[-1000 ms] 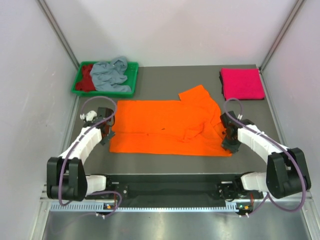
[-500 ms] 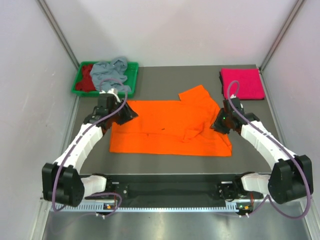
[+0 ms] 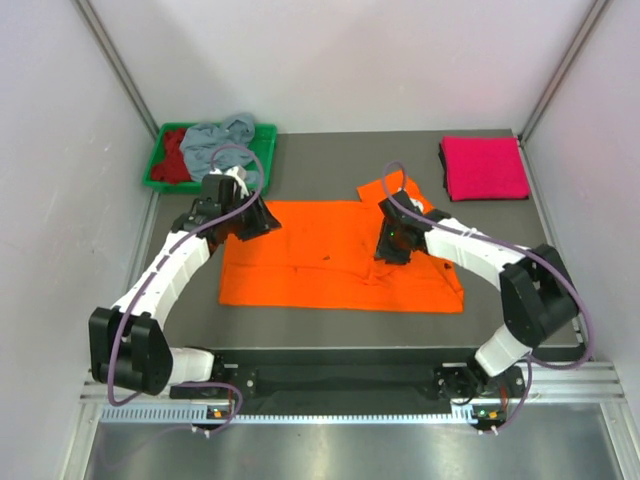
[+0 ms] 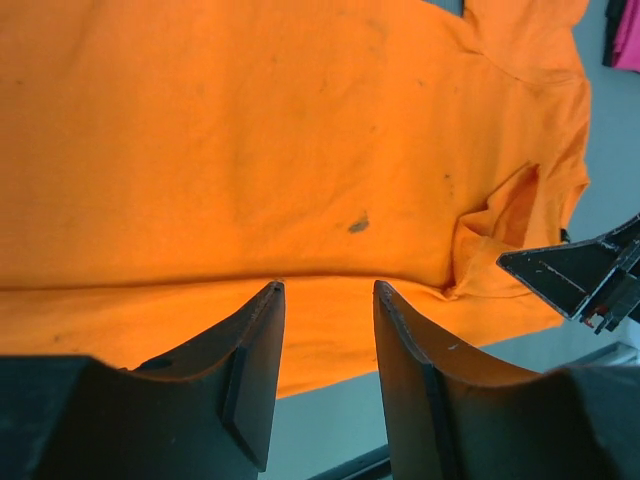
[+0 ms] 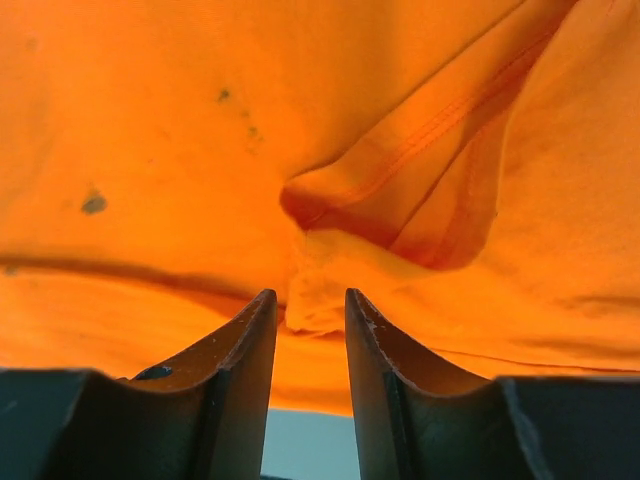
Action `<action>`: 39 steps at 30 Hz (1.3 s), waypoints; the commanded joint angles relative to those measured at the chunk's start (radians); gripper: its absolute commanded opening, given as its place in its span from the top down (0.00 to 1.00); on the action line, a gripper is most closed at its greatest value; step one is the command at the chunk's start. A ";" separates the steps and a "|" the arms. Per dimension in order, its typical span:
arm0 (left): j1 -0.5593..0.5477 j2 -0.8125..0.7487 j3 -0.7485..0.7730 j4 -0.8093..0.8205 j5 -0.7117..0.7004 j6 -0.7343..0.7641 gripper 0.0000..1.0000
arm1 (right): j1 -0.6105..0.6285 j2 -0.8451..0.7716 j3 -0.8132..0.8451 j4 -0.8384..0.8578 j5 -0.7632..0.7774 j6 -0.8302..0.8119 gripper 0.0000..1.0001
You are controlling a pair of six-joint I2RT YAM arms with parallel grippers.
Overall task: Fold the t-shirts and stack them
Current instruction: Fold the tshirt
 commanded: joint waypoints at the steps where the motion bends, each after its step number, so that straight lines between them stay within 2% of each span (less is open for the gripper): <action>1: 0.011 -0.026 0.021 -0.037 -0.047 0.069 0.54 | 0.030 0.059 0.088 -0.018 0.097 0.017 0.66; 12: 0.046 -0.016 -0.022 -0.011 -0.050 0.077 0.54 | 0.078 0.198 0.183 -0.066 0.159 0.008 0.66; 25: 0.060 -0.011 -0.025 -0.006 -0.045 0.066 0.54 | 0.103 0.267 0.230 -0.107 0.200 0.005 0.69; 28: 0.063 -0.008 -0.027 -0.005 -0.047 0.063 0.54 | 0.107 0.272 0.235 -0.109 0.205 0.007 0.72; 32: 0.064 -0.009 -0.032 -0.003 -0.047 0.063 0.54 | 0.115 0.263 0.243 -0.113 0.225 0.007 0.82; 39: 0.066 -0.002 -0.056 0.018 -0.031 0.054 0.55 | 0.145 0.260 0.278 -0.113 0.249 -0.012 0.84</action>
